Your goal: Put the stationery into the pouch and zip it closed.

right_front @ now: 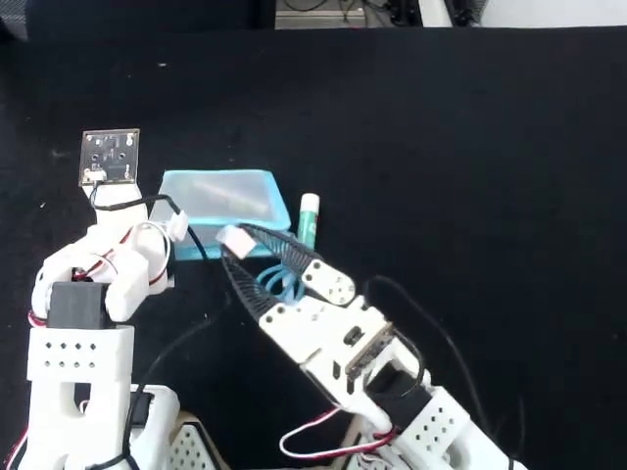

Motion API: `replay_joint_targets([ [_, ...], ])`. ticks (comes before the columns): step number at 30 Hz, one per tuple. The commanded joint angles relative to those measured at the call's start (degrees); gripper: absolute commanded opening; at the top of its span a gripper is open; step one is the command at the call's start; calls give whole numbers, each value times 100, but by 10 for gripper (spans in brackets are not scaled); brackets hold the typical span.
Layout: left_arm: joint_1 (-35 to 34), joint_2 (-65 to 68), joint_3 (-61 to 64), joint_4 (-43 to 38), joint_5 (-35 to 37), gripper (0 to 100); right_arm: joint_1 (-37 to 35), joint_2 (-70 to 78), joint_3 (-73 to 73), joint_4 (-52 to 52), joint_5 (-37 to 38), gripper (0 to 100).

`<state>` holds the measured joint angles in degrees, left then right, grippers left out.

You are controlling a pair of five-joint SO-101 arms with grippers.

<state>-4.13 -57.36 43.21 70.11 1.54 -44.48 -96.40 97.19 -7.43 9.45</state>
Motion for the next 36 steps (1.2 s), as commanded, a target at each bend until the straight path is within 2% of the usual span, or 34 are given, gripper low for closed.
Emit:
replay_joint_targets([
  [1,-22,-35,-22,18,53,30,211,-75,-13,-308,26,11],
  [11,-22,-35,-22,18,53,30,211,-22,-330,-176,9,11],
  [13,-22,-35,-22,9,53,30,211,-22,-796,299,-70,11],
  [18,-22,-35,-31,0,53,30,211,-13,-2202,2031,-1125,11],
  [20,-22,-35,-40,0,62,30,211,-13,-2316,2365,-1336,11],
  [23,-22,-35,-40,-9,229,30,193,-13,-1833,2321,-1301,11],
  [27,-22,-35,-48,-26,334,30,202,-13,-1121,1688,-1116,11],
  [36,-22,-35,-66,-26,563,30,211,-13,-989,1371,-1081,11],
])
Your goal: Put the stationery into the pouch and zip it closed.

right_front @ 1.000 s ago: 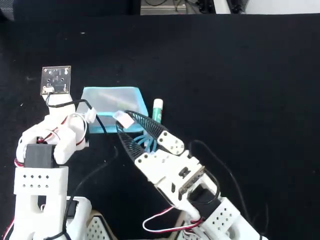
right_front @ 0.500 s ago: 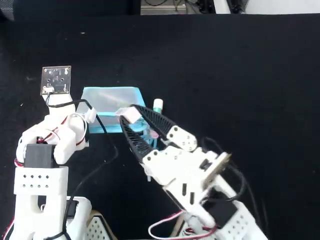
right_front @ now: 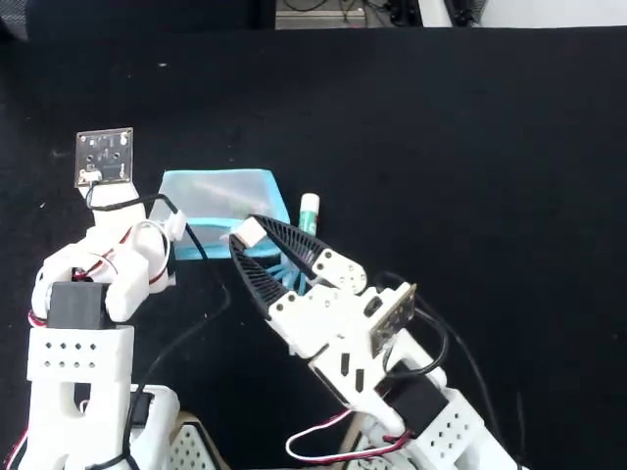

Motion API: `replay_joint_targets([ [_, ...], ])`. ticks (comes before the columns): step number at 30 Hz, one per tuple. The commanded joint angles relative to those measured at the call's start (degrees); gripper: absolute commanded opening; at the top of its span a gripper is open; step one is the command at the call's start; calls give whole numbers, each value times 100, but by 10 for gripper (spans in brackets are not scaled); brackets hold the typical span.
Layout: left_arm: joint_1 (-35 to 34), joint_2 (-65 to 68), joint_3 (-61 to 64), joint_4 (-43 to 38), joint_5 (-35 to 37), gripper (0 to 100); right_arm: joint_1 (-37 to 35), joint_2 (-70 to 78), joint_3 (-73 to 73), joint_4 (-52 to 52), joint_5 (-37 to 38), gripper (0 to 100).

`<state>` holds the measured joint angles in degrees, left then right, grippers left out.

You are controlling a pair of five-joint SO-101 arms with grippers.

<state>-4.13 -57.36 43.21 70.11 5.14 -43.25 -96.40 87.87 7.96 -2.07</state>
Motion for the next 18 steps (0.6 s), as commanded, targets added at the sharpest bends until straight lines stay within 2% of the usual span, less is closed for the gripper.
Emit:
replay_joint_targets([
  [1,-22,-35,-66,-35,237,30,88,-4,-127,-167,70,11],
  [5,-22,-35,-75,-35,255,30,97,251,-708,-123,70,11],
  [9,-22,-35,-48,-35,255,30,97,1218,-1253,-123,70,11],
  [14,-31,-35,-40,-35,255,30,97,2492,-1385,-176,44,11],
  [18,-31,-35,-40,-35,255,30,97,2695,-1376,-176,44,11],
])
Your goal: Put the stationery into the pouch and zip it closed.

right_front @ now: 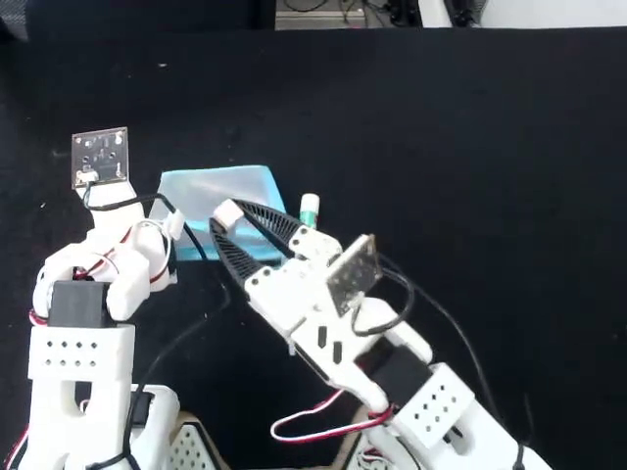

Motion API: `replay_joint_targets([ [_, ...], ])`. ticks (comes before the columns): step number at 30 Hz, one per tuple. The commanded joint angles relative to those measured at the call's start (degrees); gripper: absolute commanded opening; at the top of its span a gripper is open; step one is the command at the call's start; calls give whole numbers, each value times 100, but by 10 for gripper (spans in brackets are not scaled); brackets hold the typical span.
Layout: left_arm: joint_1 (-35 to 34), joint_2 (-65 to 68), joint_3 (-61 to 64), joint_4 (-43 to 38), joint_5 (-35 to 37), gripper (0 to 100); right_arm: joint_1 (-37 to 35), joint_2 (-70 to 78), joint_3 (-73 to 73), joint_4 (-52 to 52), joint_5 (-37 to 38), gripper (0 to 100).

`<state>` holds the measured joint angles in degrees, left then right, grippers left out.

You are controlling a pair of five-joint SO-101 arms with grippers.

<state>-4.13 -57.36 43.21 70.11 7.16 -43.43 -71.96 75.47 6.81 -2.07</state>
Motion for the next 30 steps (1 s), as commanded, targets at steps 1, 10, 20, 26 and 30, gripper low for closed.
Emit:
replay_joint_targets([
  [1,-31,-35,-40,-35,53,30,114,251,-136,-53,44,11],
  [10,-48,-35,-31,-26,44,30,-62,-356,-532,237,35,11],
  [20,-31,-35,-31,-26,35,30,-325,-1015,-40,774,70,11],
  [26,-31,-35,-31,-18,26,30,79,-1007,646,-492,70,11],
  [30,-31,-35,-31,-18,26,30,448,-1007,954,-993,70,11],
])
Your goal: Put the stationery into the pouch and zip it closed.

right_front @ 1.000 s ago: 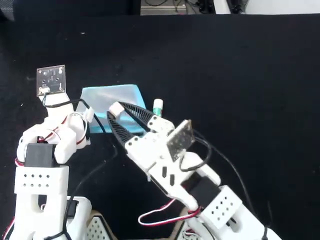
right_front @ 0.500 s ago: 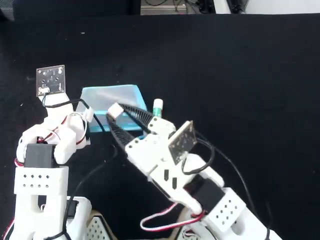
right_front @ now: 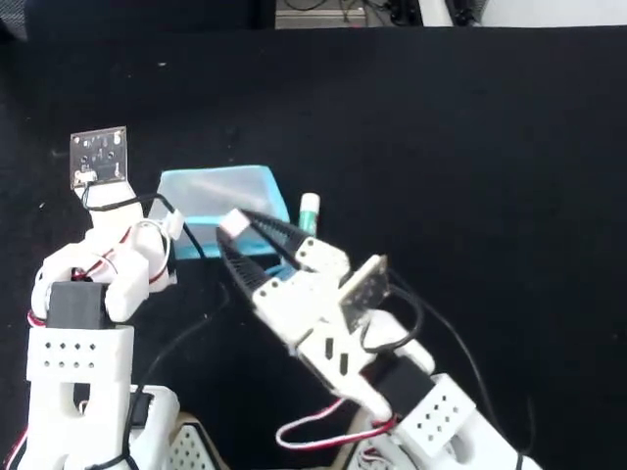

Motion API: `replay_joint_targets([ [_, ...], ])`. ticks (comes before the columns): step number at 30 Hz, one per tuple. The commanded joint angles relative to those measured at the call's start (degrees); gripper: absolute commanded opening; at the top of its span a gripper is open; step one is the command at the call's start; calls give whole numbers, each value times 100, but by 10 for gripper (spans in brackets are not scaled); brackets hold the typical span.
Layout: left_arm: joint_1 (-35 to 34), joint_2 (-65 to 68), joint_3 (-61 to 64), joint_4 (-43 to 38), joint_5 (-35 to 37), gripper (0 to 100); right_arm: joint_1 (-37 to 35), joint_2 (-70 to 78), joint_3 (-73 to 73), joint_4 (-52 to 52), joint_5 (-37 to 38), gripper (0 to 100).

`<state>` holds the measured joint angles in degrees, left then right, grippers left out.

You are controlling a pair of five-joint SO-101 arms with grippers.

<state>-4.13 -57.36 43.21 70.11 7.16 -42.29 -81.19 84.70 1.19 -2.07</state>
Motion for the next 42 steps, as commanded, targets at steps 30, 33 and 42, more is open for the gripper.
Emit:
replay_joint_targets([
  [30,-22,-35,-57,-9,44,30,404,2642,-1358,-501,53,12],
  [33,-22,-35,-57,-9,44,30,176,2844,-1516,-132,53,23],
  [42,-22,-35,-57,-18,35,30,-105,2844,-2062,1046,35,160],
])
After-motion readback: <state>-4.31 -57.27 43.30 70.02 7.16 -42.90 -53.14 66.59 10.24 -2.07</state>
